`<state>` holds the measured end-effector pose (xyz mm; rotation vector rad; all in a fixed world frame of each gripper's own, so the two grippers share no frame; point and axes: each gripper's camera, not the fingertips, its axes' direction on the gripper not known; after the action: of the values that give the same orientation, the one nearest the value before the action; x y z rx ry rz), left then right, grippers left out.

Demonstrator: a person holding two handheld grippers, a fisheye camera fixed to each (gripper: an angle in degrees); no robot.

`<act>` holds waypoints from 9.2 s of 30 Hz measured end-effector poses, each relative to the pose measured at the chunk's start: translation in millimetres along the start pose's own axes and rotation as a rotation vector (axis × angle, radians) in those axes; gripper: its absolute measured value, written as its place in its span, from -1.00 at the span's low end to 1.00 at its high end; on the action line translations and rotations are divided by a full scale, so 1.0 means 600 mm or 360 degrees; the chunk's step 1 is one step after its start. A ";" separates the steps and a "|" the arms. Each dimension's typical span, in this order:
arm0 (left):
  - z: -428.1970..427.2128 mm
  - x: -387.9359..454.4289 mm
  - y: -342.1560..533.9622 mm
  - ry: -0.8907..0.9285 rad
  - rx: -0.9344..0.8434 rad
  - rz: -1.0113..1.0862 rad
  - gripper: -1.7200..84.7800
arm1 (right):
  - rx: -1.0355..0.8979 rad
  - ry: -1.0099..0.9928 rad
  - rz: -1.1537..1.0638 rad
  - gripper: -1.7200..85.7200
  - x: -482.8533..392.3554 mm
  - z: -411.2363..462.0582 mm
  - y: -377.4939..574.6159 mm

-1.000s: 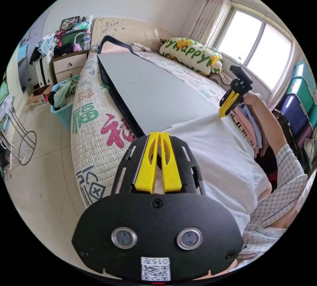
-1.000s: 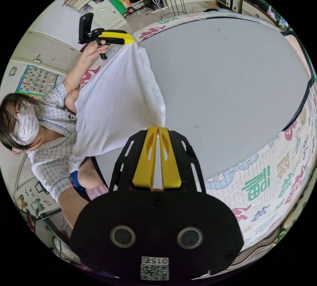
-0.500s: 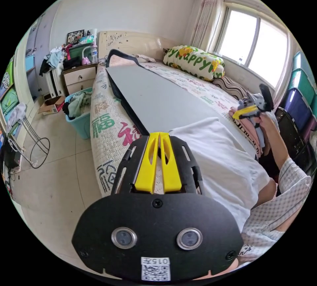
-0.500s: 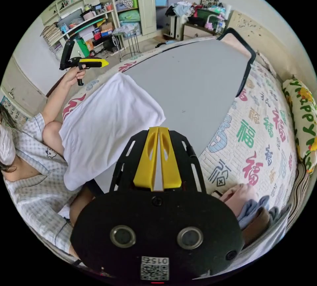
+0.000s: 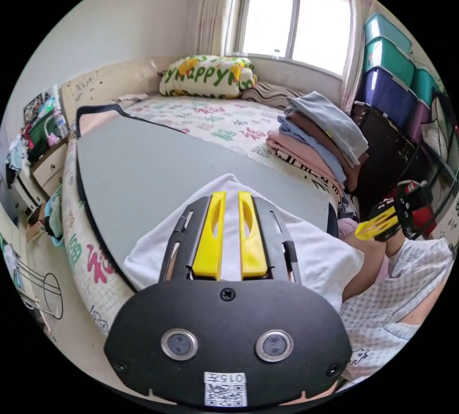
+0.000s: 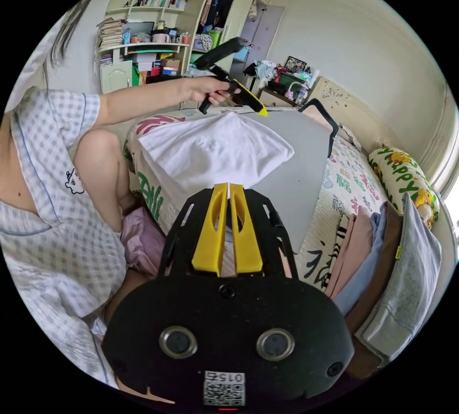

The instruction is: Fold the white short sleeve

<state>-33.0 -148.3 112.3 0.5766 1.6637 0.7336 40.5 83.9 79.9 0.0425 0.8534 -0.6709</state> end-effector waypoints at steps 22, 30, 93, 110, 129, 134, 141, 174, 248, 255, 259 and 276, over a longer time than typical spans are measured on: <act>0.273 -0.005 -0.255 -0.0142 -0.0523 -0.0055 -0.89 | -0.0090 -0.0461 0.0021 -0.73 -0.019 -0.042 0.109; 0.291 0.004 -0.273 -0.0134 -0.0621 0.0107 -0.95 | -0.0117 -0.0217 -0.0132 -0.90 -0.059 -0.046 0.118; -0.035 -0.374 0.292 0.0100 0.0162 -0.0931 -0.77 | 0.0206 -0.0462 -0.0435 -0.87 -0.245 0.033 0.094; 0.014 -0.377 0.320 0.0262 0.0158 -0.0906 -0.89 | -0.0235 -0.0473 -0.0623 -0.80 -0.351 0.246 0.033; 0.010 -0.348 0.318 0.0206 0.0238 -0.0907 -0.97 | -0.0007 -0.0830 -0.0352 -0.98 -0.332 0.255 0.025; 0.041 -0.334 0.301 0.0107 0.0109 -0.0906 -0.97 | -0.0237 -0.0659 -0.0515 -0.97 -0.388 0.307 0.014; 0.051 -0.315 0.281 0.0013 0.0063 -0.0869 -0.97 | -0.0158 -0.0222 -0.0730 -0.97 -0.467 0.274 0.022; 0.048 -0.457 0.324 0.0601 0.0177 -0.0976 -0.72 | -0.0051 -0.0466 0.0866 -0.74 0.313 0.251 -0.100; 0.014 0.431 -0.299 0.1615 0.0616 0.0647 -0.95 | 0.1109 0.1129 0.0937 -0.98 0.232 -1.077 -0.043; 0.004 0.318 -0.367 0.1453 0.0836 0.0338 -0.95 | 0.1023 0.0901 0.0894 -0.97 0.472 -1.056 -0.172; 0.059 0.183 -0.413 0.1008 0.0923 -0.0075 -0.95 | 0.0753 0.0743 0.0950 -0.95 0.691 -0.949 -0.292; 0.108 0.391 -0.267 0.0839 0.0592 0.0674 -0.91 | 0.0169 0.0887 0.2023 -0.74 0.843 -0.793 0.252</act>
<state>-16.7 -79.6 -170.4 1.0916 2.2233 0.9407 37.3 75.8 -630.8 0.8273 1.1058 0.5299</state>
